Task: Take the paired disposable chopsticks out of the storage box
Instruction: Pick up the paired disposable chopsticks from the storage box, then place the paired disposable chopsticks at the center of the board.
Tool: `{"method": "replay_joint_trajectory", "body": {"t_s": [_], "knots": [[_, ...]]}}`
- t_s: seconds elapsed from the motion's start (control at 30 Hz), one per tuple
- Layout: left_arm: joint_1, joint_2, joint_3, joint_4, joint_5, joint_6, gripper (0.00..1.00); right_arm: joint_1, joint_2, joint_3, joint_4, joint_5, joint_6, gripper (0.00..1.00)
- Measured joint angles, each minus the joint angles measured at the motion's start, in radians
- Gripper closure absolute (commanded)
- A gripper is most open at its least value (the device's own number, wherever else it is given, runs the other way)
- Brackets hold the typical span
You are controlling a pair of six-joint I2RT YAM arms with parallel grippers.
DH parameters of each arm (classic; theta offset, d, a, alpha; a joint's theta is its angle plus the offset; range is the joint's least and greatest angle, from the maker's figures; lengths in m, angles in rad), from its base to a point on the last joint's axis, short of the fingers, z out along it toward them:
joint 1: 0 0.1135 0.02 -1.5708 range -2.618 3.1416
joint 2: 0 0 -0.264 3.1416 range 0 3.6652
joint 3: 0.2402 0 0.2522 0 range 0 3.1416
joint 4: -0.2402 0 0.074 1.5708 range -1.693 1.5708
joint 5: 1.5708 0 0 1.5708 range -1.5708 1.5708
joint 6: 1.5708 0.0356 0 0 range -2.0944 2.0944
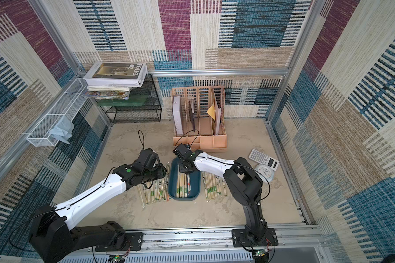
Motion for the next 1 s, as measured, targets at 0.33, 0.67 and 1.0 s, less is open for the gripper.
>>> {"method": "replay_joint_trajectory", "body": {"t_s": [0.33,0.67,1.0], "knots": [[0.0,0.005,0.003,0.0,0.0,0.0,0.55,-0.019,-0.193,0.003,-0.003,0.01,-0.022,0.91],[-0.001,0.008,0.018,-0.001,0.016,0.001,0.55,-0.201,-0.427,-0.195,-0.009,0.03,-0.1,0.92],[-0.002,0.015,0.037,-0.002,0.027,0.003,0.55,-0.339,-0.486,-0.397,-0.055,0.112,-0.204,0.92]]}}
